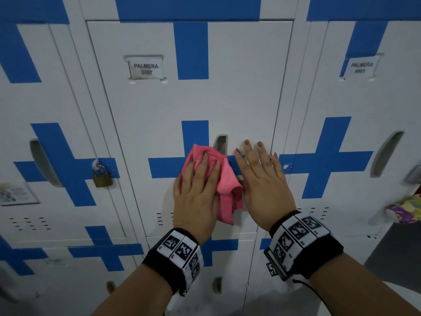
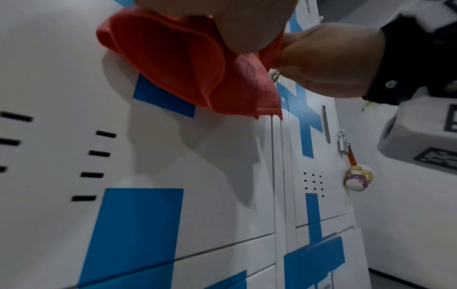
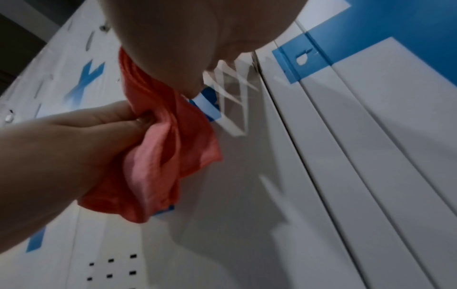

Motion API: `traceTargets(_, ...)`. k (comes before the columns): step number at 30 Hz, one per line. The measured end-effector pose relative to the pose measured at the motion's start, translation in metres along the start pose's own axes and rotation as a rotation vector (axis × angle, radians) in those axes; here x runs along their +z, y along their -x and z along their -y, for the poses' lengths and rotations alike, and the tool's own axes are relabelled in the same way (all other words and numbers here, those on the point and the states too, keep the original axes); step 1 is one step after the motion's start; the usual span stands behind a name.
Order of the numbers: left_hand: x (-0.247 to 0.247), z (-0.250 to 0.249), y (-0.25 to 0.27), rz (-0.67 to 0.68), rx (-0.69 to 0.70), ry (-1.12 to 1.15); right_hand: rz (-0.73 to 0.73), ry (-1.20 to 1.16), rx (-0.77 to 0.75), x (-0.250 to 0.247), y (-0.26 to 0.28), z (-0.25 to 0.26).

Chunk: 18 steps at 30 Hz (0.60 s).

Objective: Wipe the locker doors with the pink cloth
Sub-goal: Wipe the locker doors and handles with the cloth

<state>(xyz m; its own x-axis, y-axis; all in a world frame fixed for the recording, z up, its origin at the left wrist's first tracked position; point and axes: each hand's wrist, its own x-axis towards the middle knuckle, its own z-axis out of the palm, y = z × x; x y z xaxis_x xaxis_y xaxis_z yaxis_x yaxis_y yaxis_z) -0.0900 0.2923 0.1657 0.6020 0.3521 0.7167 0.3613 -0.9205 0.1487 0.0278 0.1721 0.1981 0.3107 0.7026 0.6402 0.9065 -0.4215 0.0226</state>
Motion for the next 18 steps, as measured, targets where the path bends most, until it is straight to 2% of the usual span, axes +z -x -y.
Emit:
traceTargets(5, -0.003, -0.010, -0.004, -0.030, -0.037, 0.072, -0.180, -0.414, 0.079, -0.015, 0.017, 0.018)
traceTargets(7, -0.004, -0.014, -0.004, -0.017, -0.049, 0.086, -0.208, -0.542, 0.111, -0.019, 0.025, 0.029)
traceTargets(12, -0.013, -0.023, -0.010, -0.005, -0.094, 0.162, -0.261, -0.438, 0.222, -0.025, 0.012, 0.034)
traceTargets(15, -0.022, -0.016, -0.007, -0.004, -0.037, 0.113, -0.175, -0.314, 0.266, -0.035, 0.003, 0.029)
traceTargets(18, -0.034, -0.006, -0.012, -0.075, 0.001, 0.042, -0.147, -0.336, 0.347, -0.042, -0.003, 0.022)
